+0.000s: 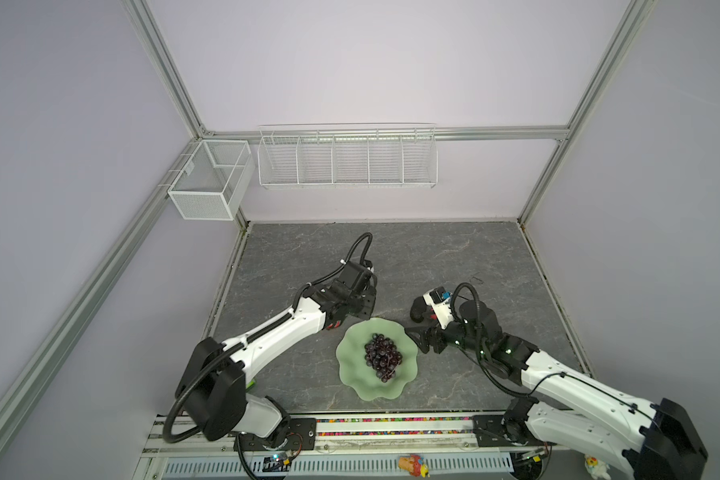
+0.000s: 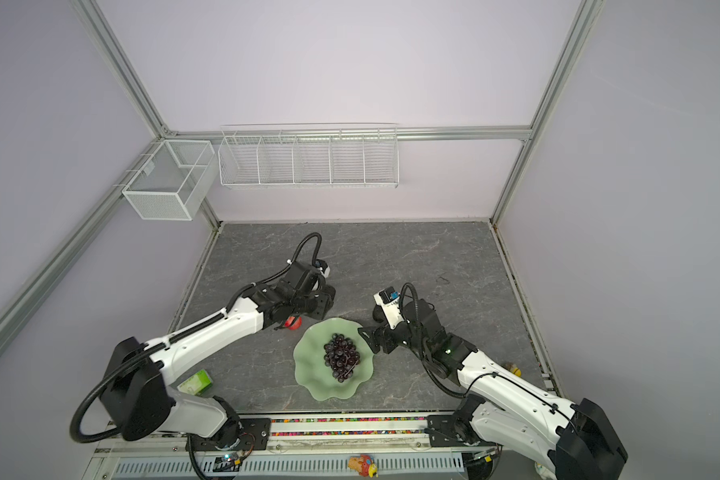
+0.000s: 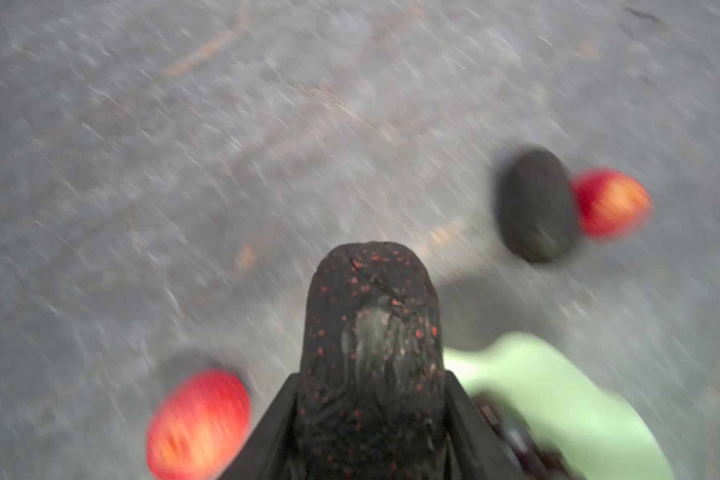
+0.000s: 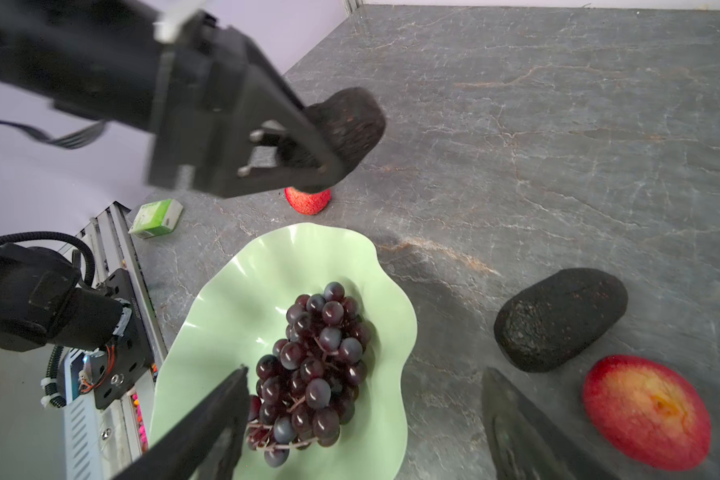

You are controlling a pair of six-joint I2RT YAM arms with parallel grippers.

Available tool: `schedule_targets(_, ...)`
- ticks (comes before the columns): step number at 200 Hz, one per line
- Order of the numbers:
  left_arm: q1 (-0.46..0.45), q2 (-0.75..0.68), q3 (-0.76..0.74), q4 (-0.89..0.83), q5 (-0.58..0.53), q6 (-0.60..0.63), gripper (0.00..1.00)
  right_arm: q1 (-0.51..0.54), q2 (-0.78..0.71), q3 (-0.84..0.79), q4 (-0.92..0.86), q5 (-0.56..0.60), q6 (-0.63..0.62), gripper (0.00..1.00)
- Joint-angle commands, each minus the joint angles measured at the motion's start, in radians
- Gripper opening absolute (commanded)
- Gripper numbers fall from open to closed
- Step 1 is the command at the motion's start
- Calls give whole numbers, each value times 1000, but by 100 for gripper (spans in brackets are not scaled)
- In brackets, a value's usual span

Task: Place and organize the fake fruits in the fruit bowl
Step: 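Grasp an avocado with the left gripper and place it in the bowl beside the grapes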

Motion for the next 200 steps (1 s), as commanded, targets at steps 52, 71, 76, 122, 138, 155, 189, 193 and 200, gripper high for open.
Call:
schedule_targets(52, -128, -193, -211, -168, 53, -205, 41, 11, -98, -48, -73, 2, 24, 88)
schedule_targets(71, -152, -148, -215, -190, 41, -206, 41, 12, -124, -60, -79, 9, 34, 88)
schedule_targets(76, -157, -139, -213, -197, 35, -207, 42, 13, -133, -63, -82, 11, 37, 88)
schedule_targets(122, -161, -109, -215, -186, 23, -193, 47, 13, -181, -79, -114, 34, 40, 88)
schedule_targets(138, -162, -92, -216, -180, 25, -187, 48, 14, -183, -77, -119, 37, 36, 88)
schedule_targets(155, -161, -76, -214, -174, 26, -183, 49, 13, -179, -76, -117, 38, 35, 88)
schedule_targets(189, -161, -49, -201, -159, 21, -174, 53, 14, -162, -74, -106, 30, 32, 88)
schedule_targets(193, -161, -46, -199, -159, 20, -173, 53, 13, -162, -75, -105, 30, 31, 88)
schedule_targets(200, -161, -42, -194, -158, 22, -171, 54, 14, -162, -76, -104, 28, 31, 88)
